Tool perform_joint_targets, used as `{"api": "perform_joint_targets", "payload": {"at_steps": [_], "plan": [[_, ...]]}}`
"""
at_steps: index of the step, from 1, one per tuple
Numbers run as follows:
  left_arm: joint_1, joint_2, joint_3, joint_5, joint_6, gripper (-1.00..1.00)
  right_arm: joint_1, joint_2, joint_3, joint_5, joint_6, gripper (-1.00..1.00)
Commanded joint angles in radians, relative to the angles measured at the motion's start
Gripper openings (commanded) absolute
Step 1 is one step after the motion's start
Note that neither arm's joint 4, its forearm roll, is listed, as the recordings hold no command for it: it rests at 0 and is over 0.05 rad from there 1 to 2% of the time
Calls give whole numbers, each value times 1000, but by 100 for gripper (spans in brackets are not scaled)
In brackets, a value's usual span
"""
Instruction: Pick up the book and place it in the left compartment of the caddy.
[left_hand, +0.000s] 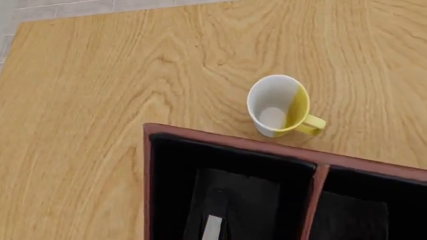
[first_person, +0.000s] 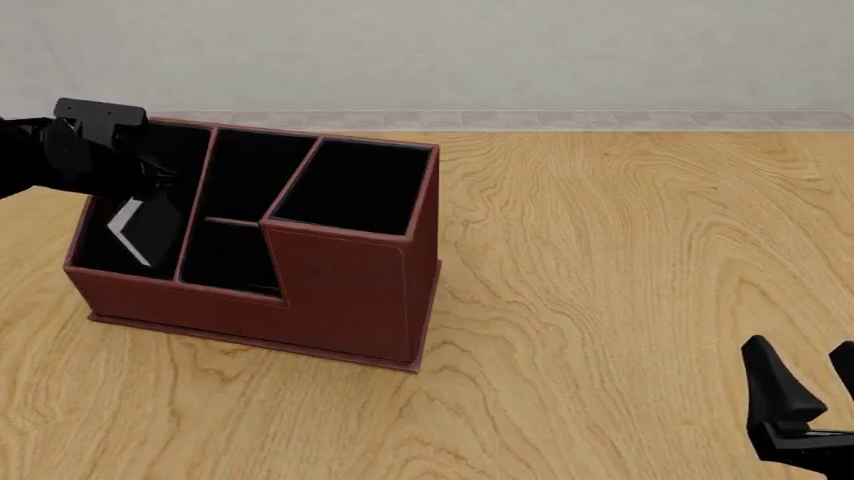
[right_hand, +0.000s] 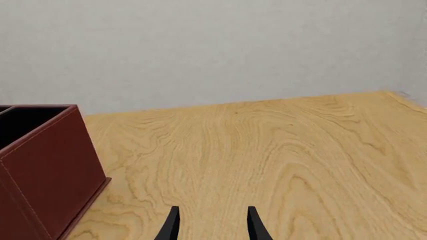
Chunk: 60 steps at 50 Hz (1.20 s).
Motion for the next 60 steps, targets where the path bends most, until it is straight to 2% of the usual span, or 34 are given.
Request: {"api": "perform_joint_targets", "payload": {"at_steps": [1, 60], "plan": [[9, 23, -15, -22, 13, -100, 0, 3, 0, -2, -2, 100], [30, 113, -37, -65, 20, -100, 7, 26, 0, -21, -2, 100]]}}
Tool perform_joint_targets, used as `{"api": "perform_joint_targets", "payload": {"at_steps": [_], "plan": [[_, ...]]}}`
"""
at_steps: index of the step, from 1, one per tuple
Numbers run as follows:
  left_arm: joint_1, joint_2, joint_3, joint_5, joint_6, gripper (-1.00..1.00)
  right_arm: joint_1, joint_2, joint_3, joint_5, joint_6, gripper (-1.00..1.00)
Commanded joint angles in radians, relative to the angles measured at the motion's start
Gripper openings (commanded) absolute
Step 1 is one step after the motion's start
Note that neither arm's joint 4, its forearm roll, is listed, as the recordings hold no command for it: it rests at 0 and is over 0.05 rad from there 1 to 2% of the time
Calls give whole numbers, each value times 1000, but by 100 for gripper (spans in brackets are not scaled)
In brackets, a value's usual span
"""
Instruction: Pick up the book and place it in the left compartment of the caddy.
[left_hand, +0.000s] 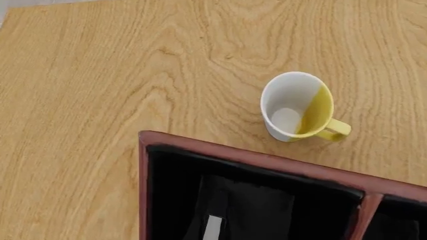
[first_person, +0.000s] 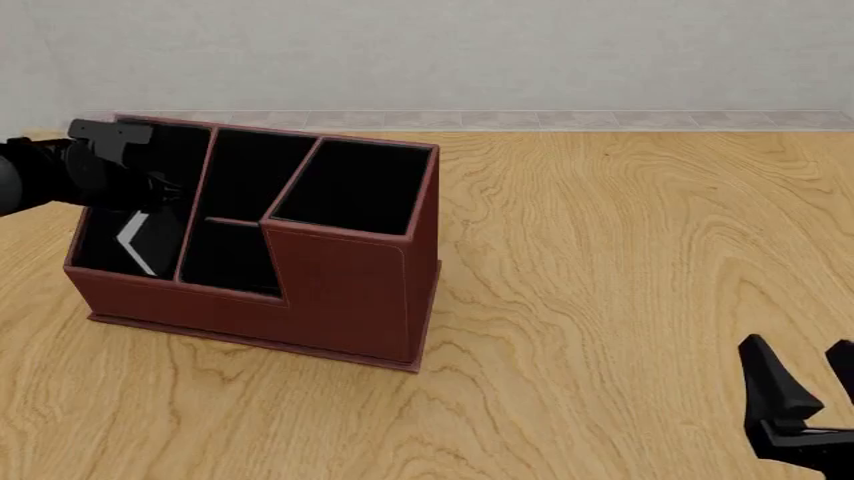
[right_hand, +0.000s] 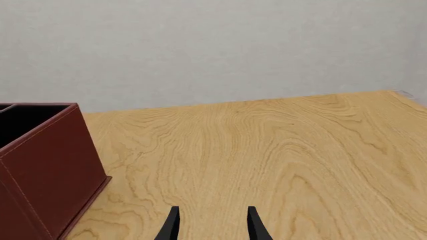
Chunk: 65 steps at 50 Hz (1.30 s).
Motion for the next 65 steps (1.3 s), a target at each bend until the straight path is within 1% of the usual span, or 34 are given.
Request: {"api": "perform_joint_targets", "payload": {"at_steps": [1, 10, 11, 41, 65], "plan": [[6, 2, -10, -2, 14, -100, 1, 2, 0, -2, 0, 100], [10, 2, -8, 0, 16, -100, 1, -2, 0, 1, -1, 100], [12, 3, -11, 1, 13, 100, 1, -1, 0, 0, -1, 100], [2, -7, -6, 0, 19, 100, 3, 5, 0, -5, -1, 100], [-11, -58, -1, 21, 19, 100, 4, 3, -1, -6, -1, 100]]}}
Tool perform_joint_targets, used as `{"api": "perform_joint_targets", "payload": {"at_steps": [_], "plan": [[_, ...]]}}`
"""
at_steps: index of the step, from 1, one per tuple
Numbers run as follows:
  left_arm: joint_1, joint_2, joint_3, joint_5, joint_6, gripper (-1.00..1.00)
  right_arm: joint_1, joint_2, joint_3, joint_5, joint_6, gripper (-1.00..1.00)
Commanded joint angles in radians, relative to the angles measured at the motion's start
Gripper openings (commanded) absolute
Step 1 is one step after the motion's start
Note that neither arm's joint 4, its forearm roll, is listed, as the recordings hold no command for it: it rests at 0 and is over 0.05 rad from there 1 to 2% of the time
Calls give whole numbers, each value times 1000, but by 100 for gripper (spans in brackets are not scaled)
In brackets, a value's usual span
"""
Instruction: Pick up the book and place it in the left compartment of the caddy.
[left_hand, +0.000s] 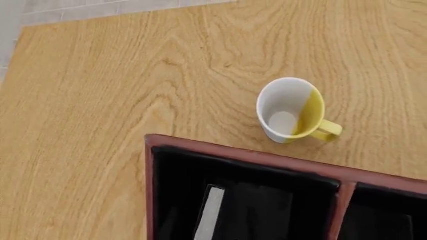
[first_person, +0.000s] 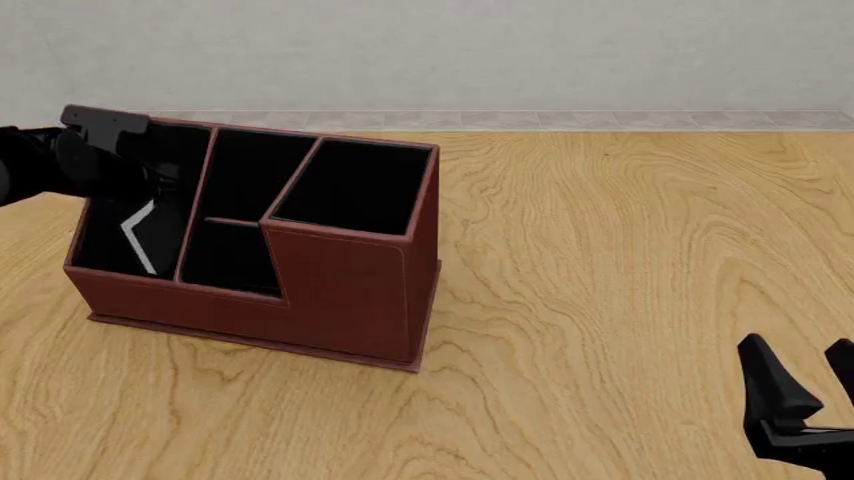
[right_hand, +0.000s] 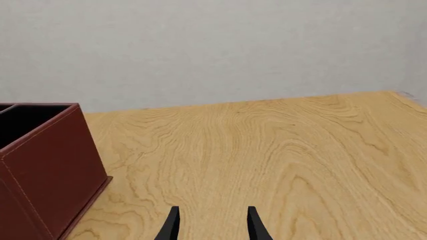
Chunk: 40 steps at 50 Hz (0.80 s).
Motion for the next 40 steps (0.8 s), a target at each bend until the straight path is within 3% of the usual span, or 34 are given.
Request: {"api": "perform_joint_targets", "payload": {"at_steps": [1, 40], "plan": [[-4, -15, 1, 5, 0, 100, 0, 0, 0, -1, 1, 100], [-15, -69, -13, 39, 2, 100, 3, 9, 0, -10, 1, 100]]}}
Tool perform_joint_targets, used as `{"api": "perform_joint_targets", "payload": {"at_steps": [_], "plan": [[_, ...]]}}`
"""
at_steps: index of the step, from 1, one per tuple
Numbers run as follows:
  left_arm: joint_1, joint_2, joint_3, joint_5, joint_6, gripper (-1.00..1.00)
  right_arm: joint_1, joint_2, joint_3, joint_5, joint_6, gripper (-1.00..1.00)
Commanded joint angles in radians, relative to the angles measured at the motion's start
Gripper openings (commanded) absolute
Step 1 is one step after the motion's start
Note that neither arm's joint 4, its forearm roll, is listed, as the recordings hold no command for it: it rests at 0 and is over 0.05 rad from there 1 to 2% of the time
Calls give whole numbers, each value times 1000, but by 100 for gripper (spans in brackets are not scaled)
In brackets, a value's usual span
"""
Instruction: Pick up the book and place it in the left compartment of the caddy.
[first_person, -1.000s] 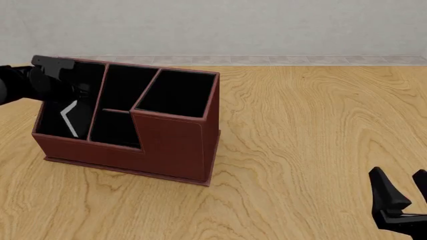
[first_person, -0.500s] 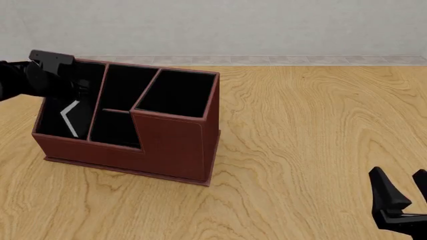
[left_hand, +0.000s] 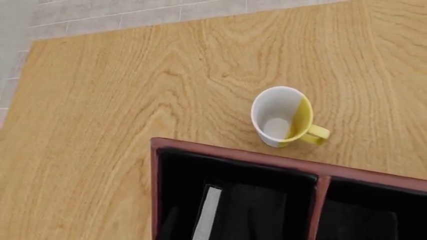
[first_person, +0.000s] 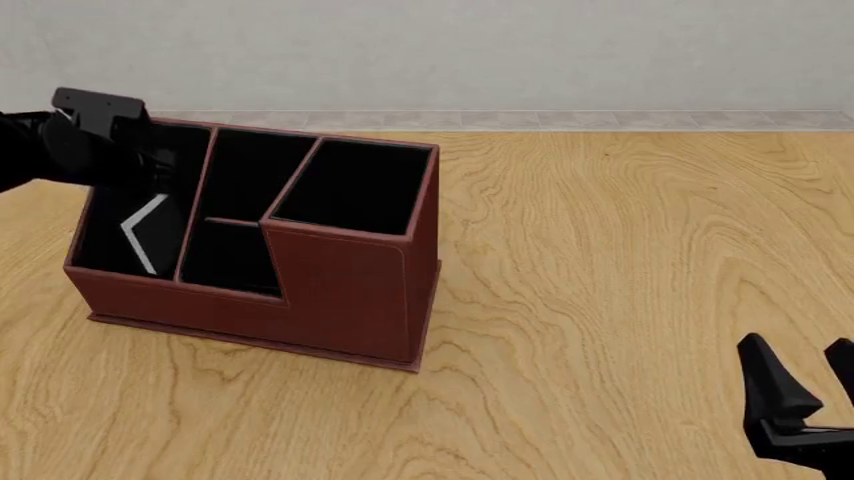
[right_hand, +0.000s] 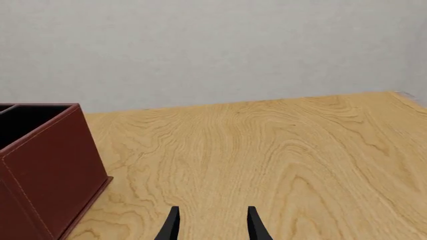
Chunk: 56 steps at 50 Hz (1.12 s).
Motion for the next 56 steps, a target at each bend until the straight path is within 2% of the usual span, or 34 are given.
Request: {"api": "perform_joint_targets", "payload": {"at_steps": [1, 34, 56], "plan": [[-3, -21, -3, 13, 0, 100, 2, 3, 0, -2, 0, 100], [-15, -101, -59, 91, 1, 100, 5, 16, 0, -11, 0, 100], [-18, -176, -136, 171, 11, 100, 3, 6, 0, -2, -2, 100]]}}
